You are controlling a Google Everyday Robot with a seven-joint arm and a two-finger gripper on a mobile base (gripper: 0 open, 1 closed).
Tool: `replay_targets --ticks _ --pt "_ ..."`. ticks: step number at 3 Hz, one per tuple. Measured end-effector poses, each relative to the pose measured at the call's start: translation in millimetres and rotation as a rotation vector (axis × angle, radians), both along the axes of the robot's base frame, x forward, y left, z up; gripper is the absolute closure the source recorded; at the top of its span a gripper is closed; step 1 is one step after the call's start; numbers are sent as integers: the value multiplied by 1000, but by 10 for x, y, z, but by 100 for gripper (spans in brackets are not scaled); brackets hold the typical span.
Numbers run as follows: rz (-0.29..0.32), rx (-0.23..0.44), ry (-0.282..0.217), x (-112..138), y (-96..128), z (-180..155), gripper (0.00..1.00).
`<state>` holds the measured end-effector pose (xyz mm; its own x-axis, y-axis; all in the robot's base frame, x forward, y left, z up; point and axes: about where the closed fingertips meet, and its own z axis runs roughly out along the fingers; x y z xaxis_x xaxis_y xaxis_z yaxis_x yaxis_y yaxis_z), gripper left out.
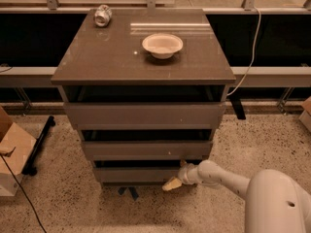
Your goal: Open bottom drawer
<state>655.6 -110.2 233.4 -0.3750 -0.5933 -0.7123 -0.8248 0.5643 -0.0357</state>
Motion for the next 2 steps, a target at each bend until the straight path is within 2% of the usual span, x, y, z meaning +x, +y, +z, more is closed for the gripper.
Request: replay_targets --ticks 2 --pt "44 -5 83 261 154 -331 0"
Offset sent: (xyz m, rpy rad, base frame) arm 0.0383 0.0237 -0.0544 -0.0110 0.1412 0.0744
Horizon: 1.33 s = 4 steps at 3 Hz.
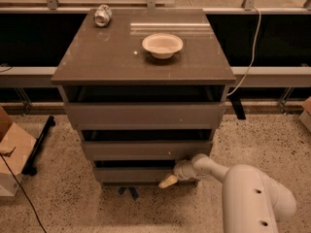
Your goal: Open bottom drawer
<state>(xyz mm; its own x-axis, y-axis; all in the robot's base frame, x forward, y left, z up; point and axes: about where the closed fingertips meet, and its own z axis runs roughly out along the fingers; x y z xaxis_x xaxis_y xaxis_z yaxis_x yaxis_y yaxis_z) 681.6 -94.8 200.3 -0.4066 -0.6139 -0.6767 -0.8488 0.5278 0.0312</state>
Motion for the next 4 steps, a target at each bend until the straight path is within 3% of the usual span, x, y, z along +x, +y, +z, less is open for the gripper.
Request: replay_targets --ticks 1,2,3,4 --pt "35 13 47 -88 69 -173 17" --pt "46 11 70 -227 35 -247 41" --pt "46 11 70 -227 34 -161 72" --pt "46 11 70 -227 34 -140 95"
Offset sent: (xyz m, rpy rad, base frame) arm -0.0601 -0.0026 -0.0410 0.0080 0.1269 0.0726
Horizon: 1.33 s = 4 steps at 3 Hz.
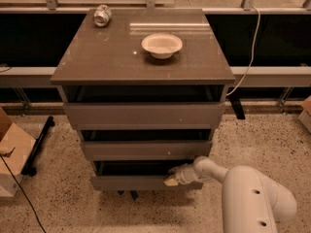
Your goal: Open bottom drawer
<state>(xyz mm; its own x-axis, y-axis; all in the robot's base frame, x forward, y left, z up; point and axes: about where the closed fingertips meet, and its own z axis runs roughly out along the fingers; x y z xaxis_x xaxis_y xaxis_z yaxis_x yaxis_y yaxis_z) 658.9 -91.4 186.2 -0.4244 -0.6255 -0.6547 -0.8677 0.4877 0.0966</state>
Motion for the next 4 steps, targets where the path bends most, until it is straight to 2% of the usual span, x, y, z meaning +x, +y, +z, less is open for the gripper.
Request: replay_targets --ticks 1,3,4 --pt "0 0 0 0 0 11 91" --pt "11 -18 3 7 26 -14 44" --pt "14 -27 9 -5 14 -32 13"
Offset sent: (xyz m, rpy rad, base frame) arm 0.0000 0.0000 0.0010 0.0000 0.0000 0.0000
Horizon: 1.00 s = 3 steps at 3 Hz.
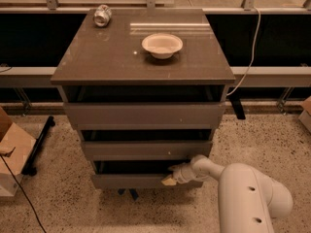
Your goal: Open bottom drawer
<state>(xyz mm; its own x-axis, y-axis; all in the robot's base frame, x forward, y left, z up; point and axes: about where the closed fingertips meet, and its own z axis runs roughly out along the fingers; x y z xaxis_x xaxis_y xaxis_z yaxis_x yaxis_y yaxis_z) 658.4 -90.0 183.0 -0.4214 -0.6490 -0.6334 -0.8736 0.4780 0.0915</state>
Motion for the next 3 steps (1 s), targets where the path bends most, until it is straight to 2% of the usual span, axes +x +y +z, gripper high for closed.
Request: replay_targets --ticks 1,2,3 --pt "19 -64 42 -88 -81 -110 0" --pt "20 -70 49 -106 -90 -114 27" --pt "25 -93 76 -183 -124 -170 50"
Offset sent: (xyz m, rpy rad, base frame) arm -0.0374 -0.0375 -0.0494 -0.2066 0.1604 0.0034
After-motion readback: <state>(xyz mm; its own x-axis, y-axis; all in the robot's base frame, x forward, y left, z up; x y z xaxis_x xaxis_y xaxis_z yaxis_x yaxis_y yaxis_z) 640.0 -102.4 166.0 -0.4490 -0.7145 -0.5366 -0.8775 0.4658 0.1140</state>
